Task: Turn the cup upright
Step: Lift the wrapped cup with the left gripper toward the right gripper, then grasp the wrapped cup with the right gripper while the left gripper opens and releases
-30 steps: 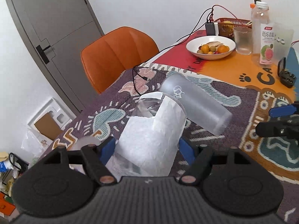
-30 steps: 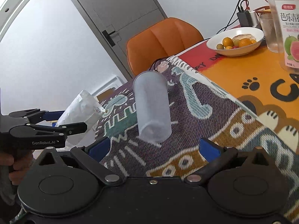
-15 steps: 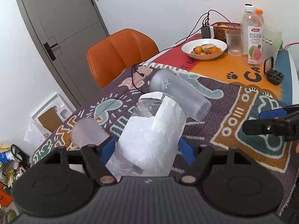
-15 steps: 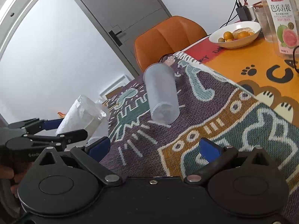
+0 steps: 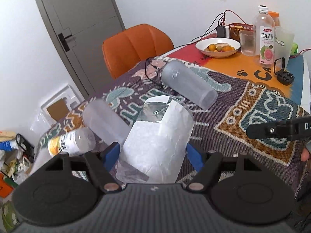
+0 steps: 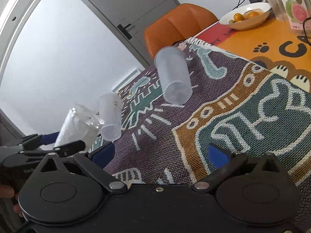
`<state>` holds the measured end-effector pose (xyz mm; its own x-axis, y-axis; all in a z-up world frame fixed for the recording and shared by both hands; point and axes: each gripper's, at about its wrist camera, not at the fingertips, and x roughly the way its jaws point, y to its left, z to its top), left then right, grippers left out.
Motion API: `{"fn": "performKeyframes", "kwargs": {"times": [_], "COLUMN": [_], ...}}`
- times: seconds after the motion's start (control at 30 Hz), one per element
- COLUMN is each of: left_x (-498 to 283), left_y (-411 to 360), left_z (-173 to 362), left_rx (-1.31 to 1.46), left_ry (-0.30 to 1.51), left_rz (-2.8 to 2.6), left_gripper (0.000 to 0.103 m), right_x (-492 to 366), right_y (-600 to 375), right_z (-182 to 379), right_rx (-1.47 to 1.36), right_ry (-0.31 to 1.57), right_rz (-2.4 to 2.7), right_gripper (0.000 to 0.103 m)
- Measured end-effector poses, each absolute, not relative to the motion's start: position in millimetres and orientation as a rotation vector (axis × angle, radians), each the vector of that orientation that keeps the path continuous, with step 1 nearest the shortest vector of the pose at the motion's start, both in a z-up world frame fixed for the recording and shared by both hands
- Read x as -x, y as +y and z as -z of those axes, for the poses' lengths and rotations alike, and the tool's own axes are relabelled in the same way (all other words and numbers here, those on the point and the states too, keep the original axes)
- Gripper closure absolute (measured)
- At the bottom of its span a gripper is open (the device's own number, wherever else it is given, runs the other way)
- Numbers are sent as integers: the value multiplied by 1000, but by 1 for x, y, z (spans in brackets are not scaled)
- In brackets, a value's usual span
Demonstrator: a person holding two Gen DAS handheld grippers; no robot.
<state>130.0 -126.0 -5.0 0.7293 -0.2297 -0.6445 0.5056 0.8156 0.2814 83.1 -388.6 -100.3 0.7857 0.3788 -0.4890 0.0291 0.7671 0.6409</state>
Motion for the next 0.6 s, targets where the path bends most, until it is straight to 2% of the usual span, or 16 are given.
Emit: {"fn": "performKeyframes", "kwargs": {"times": [0.37,0.6], "left_x": [-131,-129], "left_y": [-127,-104], "left_z": [49,37], "left_rx": [-418,-241], "left_ry": [738,738], "left_rz": [456,444], "left_gripper": [28,19], "right_x": [-91,-100], "right_y": [-380,-373], "right_z": [115,112], "right_rx": [-677,-754], "right_ry": [710,724], "right_rz": [-195,-235], "right_gripper": [0,0]}}
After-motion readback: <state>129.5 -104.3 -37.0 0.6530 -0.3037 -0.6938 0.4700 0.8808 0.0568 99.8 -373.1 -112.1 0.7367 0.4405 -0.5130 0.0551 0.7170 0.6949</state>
